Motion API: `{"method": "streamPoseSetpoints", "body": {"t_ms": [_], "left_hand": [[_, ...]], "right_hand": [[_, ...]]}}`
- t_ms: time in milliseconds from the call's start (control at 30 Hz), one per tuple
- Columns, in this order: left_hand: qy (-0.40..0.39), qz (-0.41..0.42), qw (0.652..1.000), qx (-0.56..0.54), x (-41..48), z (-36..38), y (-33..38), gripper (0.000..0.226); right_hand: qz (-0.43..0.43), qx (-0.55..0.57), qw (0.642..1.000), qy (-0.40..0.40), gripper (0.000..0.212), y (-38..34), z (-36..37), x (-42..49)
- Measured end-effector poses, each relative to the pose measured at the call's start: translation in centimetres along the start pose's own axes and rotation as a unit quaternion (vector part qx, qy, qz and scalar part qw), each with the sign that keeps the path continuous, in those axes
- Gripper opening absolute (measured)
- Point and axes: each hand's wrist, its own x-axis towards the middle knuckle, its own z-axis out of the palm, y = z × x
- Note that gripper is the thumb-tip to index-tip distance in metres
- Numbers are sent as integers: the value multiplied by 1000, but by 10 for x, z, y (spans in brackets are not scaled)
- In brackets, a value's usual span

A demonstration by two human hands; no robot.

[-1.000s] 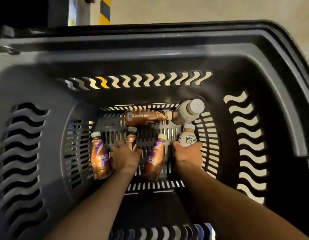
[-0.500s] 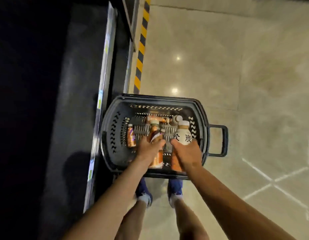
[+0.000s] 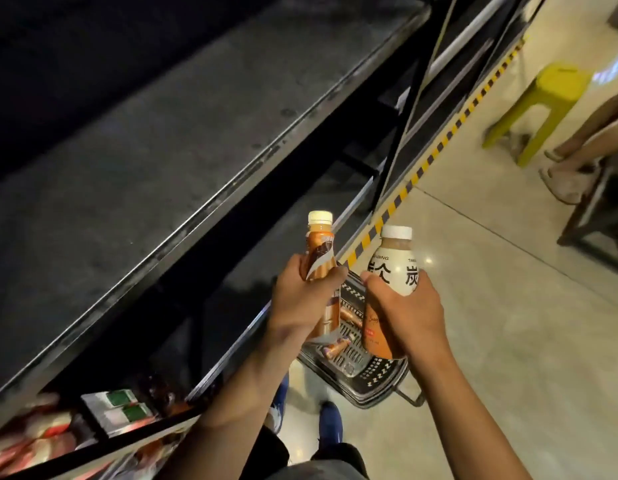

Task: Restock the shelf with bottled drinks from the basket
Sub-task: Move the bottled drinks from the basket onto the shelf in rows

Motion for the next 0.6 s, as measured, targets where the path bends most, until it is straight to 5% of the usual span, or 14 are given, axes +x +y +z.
{"method": "streamPoseSetpoints", "body": {"t_ms": [300, 467, 600], "left_hand": [[195, 89, 970, -115, -130, -140, 45, 26], [312, 159, 928, -129, -223, -215, 32, 29], [398, 197, 882, -159, -296, -274, 2, 25]], "right_hand": [[-222, -10, 956, -193, 38, -122, 54, -115], [-292, 20, 904, -312, 55, -159, 94, -219], [-329, 29, 845, -420, 35, -170, 124, -312]]}}
